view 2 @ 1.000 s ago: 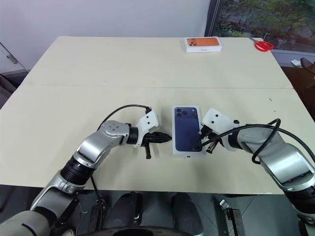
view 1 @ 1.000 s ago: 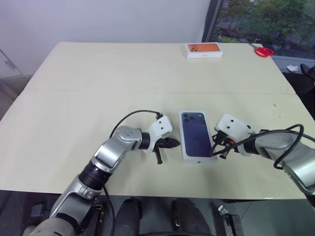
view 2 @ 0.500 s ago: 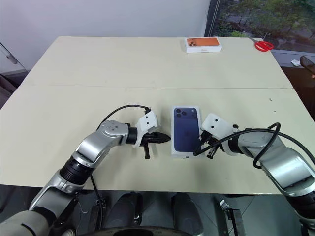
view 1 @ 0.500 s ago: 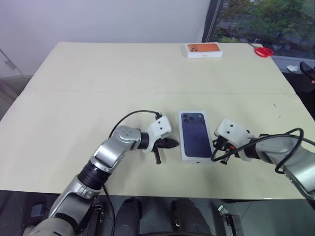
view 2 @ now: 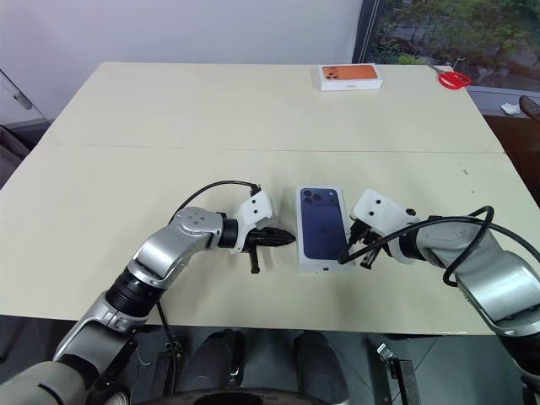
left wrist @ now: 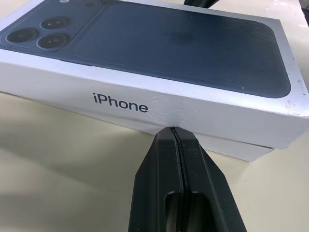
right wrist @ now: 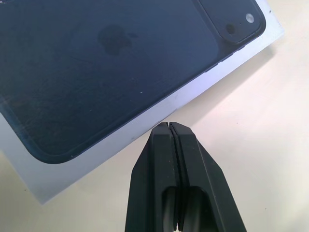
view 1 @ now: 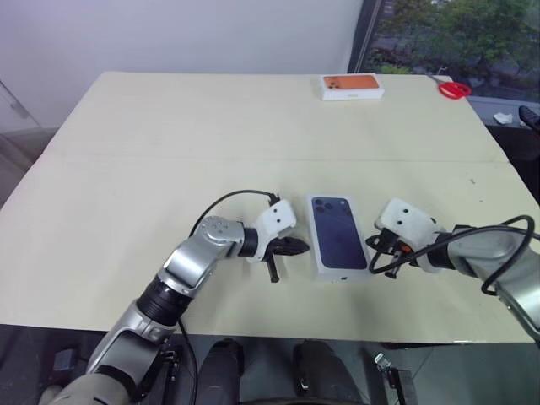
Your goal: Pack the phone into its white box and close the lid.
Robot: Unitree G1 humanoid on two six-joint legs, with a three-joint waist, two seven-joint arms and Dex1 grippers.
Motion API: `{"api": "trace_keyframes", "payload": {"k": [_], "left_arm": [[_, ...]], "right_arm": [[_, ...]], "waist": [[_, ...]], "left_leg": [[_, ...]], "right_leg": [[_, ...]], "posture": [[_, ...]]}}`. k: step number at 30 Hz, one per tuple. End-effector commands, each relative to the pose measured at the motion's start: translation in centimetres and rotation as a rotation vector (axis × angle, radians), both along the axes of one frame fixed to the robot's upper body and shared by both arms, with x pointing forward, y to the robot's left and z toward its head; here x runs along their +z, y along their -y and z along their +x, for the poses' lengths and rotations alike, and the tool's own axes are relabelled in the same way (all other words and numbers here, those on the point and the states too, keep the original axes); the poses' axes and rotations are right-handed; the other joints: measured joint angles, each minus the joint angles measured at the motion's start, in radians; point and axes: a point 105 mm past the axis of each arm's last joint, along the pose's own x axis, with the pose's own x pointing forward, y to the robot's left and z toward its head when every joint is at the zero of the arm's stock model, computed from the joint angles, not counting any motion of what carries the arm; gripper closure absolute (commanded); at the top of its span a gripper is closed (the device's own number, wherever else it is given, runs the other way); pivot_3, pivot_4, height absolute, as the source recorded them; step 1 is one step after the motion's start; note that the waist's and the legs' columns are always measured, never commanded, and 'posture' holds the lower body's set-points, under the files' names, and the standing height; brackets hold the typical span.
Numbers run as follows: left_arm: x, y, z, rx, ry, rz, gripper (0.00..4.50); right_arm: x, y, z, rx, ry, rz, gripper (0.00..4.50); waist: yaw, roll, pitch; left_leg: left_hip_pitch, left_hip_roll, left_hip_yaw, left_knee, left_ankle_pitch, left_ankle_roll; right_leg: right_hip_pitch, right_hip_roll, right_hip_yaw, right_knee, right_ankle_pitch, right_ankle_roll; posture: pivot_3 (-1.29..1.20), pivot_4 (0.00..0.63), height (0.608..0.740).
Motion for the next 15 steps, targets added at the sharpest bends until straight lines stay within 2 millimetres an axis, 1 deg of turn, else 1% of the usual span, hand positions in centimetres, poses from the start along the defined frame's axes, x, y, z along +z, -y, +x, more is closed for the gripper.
{"api": "trace_keyframes", "payload": {"k": [1, 5, 7, 9, 11, 13, 15], "left_arm": [[1.1, 0.9, -0.7, -0.057, 0.044, -0.014, 4.50], [0.7, 0.5, -0.9, -0.068, 0.040, 0.002, 4.50], [1.1, -0.1, -0.6, -0.046, 0.029, -0.021, 4.50], [1.8, -0.5, -0.3, -0.027, 0.020, -0.055, 4.50], [3.3, -1.0, -0.1, -0.021, 0.015, -0.124, 4.50], [4.5, -1.2, 0.4, 0.000, 0.019, -0.175, 4.50], [5.6, -1.1, 1.2, 0.023, 0.033, -0.210, 4.50]], "right_arm": [[1.3, -0.1, -0.1, 0.023, 0.050, -0.015, 4.47], [1.5, 0.1, -0.6, 0.047, 0.049, -0.030, 4.47], [2.0, 0.5, -0.5, 0.039, 0.071, -0.038, 4.47], [2.6, 0.8, -0.4, 0.038, 0.094, -0.032, 4.47], [3.3, 0.5, -0.8, 0.075, 0.105, -0.012, 4.47], [3.8, 0.0, -1.6, 0.125, 0.102, 0.017, 4.47], [3.7, -0.7, -2.6, 0.173, 0.070, 0.054, 4.47]], "waist": [[-0.001, 0.000, 0.000], [0.000, 0.000, 0.000], [0.000, 0.000, 0.000], [-0.002, 0.000, 0.000], [-0.002, 0.000, 0.000], [-0.001, 0.000, 0.000], [0.001, 0.000, 0.000]], "left_leg": [[0.000, 0.000, 0.000, 0.000, 0.000, 0.000], [0.000, 0.000, 0.000, 0.000, 0.000, 0.000], [0.000, 0.000, 0.000, 0.000, 0.000, 0.000], [0.000, 0.000, 0.000, 0.000, 0.000, 0.000], [0.001, 0.000, 0.000, 0.000, 0.000, 0.000], [0.001, 0.000, 0.000, 0.000, 0.000, 0.000], [0.001, 0.000, 0.000, 0.000, 0.000, 0.000]], "right_leg": [[0.000, 0.000, 0.000, 0.000, 0.000, 0.000], [0.000, 0.000, 0.000, 0.000, 0.000, 0.000], [0.000, 0.000, 0.000, 0.000, 0.000, 0.000], [0.000, 0.000, 0.000, 0.000, 0.000, 0.000], [0.000, 0.000, 0.000, 0.000, 0.000, 0.000], [0.000, 0.000, 0.000, 0.000, 0.000, 0.000], [0.001, 0.000, 0.000, 0.000, 0.000, 0.000]], "posture": [[0.00, 0.150, 0.731], [0.00, 0.150, 0.731], [0.00, 0.150, 0.731], [0.00, 0.150, 0.731], [0.00, 0.150, 0.731], [0.00, 0.150, 0.731], [0.00, 0.150, 0.731]]}}
